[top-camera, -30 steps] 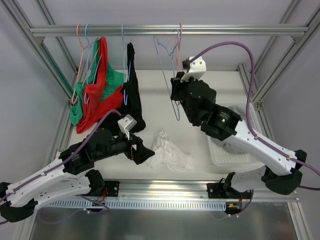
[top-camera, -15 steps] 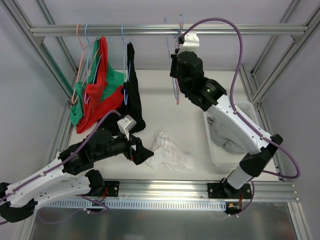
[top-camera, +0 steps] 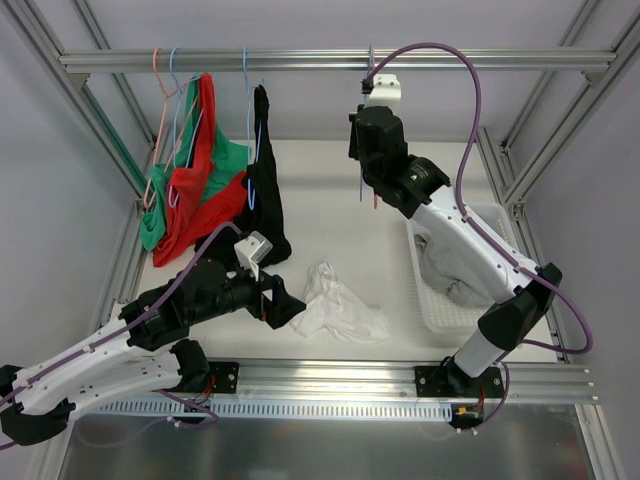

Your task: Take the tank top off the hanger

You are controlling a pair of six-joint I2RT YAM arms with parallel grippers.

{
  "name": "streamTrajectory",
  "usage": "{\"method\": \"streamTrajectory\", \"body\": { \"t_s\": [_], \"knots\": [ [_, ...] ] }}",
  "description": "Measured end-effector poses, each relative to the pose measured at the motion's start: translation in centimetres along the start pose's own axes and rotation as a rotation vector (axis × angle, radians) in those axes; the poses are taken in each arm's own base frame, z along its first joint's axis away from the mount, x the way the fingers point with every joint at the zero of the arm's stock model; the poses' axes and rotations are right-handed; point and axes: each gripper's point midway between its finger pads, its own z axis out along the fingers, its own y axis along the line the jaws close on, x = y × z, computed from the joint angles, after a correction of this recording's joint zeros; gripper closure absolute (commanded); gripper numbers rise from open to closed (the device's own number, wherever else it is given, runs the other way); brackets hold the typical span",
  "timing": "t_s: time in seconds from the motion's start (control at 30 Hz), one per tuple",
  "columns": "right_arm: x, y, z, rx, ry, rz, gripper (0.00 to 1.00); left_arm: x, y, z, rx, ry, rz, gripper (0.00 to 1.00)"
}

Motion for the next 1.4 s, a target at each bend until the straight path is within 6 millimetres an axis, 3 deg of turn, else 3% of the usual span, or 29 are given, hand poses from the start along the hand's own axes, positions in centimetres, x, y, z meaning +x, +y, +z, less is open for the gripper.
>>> {"method": "streamTrajectory", "body": {
  "t_s": [0.27, 0.3, 0.37, 0.43, 0.47, 0.53, 0.6, 0.63, 0.67, 0.8, 0.9, 1.03, 1.17, 1.37, 1.4],
  "knots": [
    [0.1, 0.4, -0.2, -0.033, 0.002, -0.023, 0.98, 0.3, 0.2, 0.3, -0.013, 0.014, 0.000, 0.01],
    [0.1, 0.5, -0.2, -0.038, 0.002, -0.026, 0.91, 0.3, 0.3, 0.4, -0.014, 0.016, 0.000, 0.01],
    [0.1, 0.6, -0.2, -0.047, 0.004, -0.026, 0.62, 0.4, 0.3, 0.5, -0.018, 0.023, 0.000, 0.01],
    [0.2, 0.7, -0.4, -0.060, 0.008, -0.027, 0.51, 0.6, 0.4, 0.7, -0.022, 0.030, 0.000, 0.01],
    [0.3, 0.8, -0.5, -0.071, 0.011, -0.025, 0.41, 0.7, 0.5, 0.8, -0.026, 0.035, 0.000, 0.01],
    [0.5, 0.9, -0.9, -0.089, 0.017, -0.019, 0.38, 0.9, 0.7, 1.2, -0.038, 0.049, 0.001, 0.01],
    [0.4, 0.9, -1.5, -0.110, 0.018, -0.004, 0.26, 1.4, 1.2, 1.7, -0.062, 0.069, 0.002, 0.01],
    [0.3, 0.8, -2.1, -0.123, 0.019, 0.005, 0.09, 1.6, 1.4, 2.0, -0.076, 0.081, 0.001, 0.01],
    [0.1, 0.7, -2.7, -0.136, 0.017, 0.019, 0.01, 2.0, 1.8, 2.5, -0.096, 0.098, 0.001, 0.01],
    [-0.8, -0.4, -6.6, -0.209, -0.002, 0.061, 0.00, 3.9, 3.6, 4.5, -0.188, 0.183, 0.005, 0.01],
    [-1.1, -2.0, -10.6, -0.280, -0.020, 0.114, 0.00, 6.5, 5.3, 6.5, -0.269, 0.289, 0.011, 0.01],
    [0.0, -4.3, -15.7, -0.384, -0.034, 0.160, 0.01, 10.4, 7.0, 8.7, -0.349, 0.427, 0.023, 0.01],
    [2.4, -6.9, -20.7, -0.485, -0.046, 0.167, 0.01, 13.2, 8.0, 10.7, -0.381, 0.512, 0.029, 0.01],
    [3.7, -9.3, -26.0, -0.590, -0.067, 0.168, 0.00, 15.1, 8.6, 14.2, -0.414, 0.555, 0.014, 0.01],
    [3.9, -9.6, -26.5, -0.598, -0.068, 0.168, 0.00, 14.7, 8.2, 15.1, -0.403, 0.537, 0.006, 0.09]
  ]
}}
